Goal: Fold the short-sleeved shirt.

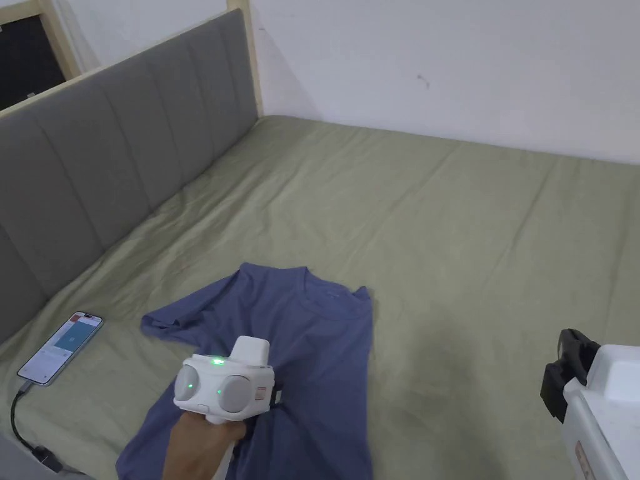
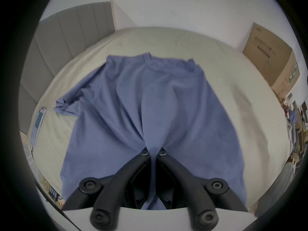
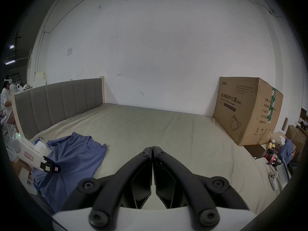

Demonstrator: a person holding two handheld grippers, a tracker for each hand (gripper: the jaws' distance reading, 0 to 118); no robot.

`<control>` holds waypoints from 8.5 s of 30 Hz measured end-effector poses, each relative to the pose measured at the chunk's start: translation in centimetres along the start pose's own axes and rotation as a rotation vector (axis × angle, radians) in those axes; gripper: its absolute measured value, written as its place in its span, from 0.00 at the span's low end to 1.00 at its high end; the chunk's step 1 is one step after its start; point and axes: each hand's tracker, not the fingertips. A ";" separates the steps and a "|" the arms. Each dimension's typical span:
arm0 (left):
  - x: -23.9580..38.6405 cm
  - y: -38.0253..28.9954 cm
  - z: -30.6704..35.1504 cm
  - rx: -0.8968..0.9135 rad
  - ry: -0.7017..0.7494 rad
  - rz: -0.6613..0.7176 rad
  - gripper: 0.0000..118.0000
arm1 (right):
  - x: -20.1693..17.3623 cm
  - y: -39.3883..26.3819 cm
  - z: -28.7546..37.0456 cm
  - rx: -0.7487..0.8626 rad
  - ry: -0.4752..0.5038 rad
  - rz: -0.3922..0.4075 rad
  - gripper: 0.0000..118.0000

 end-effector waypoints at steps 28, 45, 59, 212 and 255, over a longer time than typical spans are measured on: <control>29.0 13.3 19.3 0.468 -0.471 -0.432 0.00 | 14.8 1.5 13.6 0.183 -0.282 -0.066 0.00; 37.4 0.4 4.8 -0.012 -0.533 -0.561 0.00 | 19.3 -1.5 15.3 0.118 -0.393 -0.076 0.00; 34.3 -2.4 1.5 -0.080 -0.389 -0.389 0.47 | 18.2 -1.8 14.4 0.083 -0.360 -0.074 0.00; 8.6 28.5 -0.3 0.334 0.007 0.023 0.04 | 25.5 8.4 -15.1 -0.134 -0.187 -0.198 0.04; 3.2 -10.4 3.3 -0.132 0.071 0.070 0.04 | 20.3 -23.1 7.3 -0.725 -0.285 -0.492 0.04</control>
